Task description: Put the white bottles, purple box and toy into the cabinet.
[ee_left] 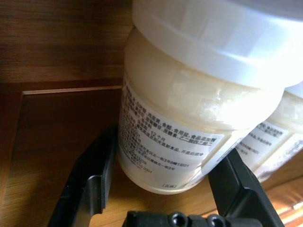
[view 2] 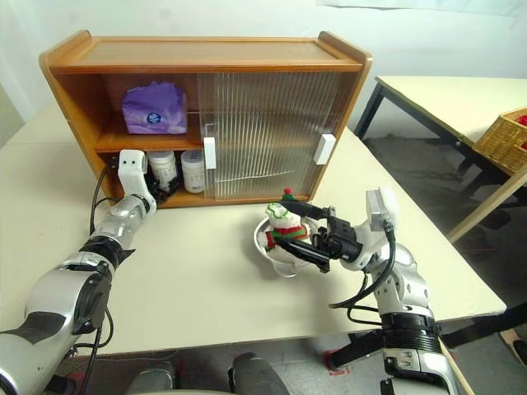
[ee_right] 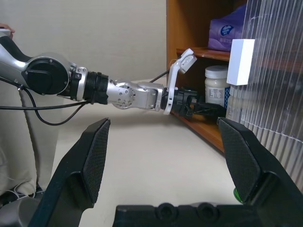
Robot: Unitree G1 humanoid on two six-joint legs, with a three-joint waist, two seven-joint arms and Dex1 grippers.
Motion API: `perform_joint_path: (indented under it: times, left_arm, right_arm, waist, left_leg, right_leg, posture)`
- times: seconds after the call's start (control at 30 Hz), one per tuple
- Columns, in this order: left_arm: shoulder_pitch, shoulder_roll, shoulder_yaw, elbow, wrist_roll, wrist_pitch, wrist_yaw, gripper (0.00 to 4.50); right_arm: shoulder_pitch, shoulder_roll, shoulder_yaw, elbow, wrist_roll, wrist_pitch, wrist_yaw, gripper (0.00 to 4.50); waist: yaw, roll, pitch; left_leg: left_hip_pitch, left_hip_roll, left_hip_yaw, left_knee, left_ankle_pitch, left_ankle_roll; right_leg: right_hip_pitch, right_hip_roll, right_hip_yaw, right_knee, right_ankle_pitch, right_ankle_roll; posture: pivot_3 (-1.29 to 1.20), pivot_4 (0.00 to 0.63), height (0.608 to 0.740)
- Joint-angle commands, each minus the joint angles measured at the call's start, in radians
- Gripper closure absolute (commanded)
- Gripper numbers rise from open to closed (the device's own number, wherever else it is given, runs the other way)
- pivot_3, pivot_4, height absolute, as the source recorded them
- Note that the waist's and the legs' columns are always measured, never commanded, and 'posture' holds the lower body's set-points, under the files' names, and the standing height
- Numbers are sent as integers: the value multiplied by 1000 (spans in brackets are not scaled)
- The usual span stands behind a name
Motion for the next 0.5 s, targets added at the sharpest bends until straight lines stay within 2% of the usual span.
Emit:
perform_joint_path:
  times: [0.03, 0.5]
  left_arm:
    - [-28, 26, 26, 20, -10, 13, 1, 1333]
    - [12, 28, 14, 42, 9, 35, -15, 1333]
  right_arm:
    - [3, -13, -14, -10, -5, -3, 5, 0]
    - [-3, -13, -9, -9, -7, -4, 5, 0]
  waist:
    - [-3, 0, 0]
    - [-10, 0, 0]
  left_leg:
    - [0, 0, 0, 0, 0, 0]
    - [0, 0, 0, 0, 1, 0]
  right_leg:
    - [0, 0, 0, 0, 0, 0]
    - [0, 0, 0, 0, 1, -1]
  posture:
    - [-182, 0, 740]
    - [-177, 0, 740]
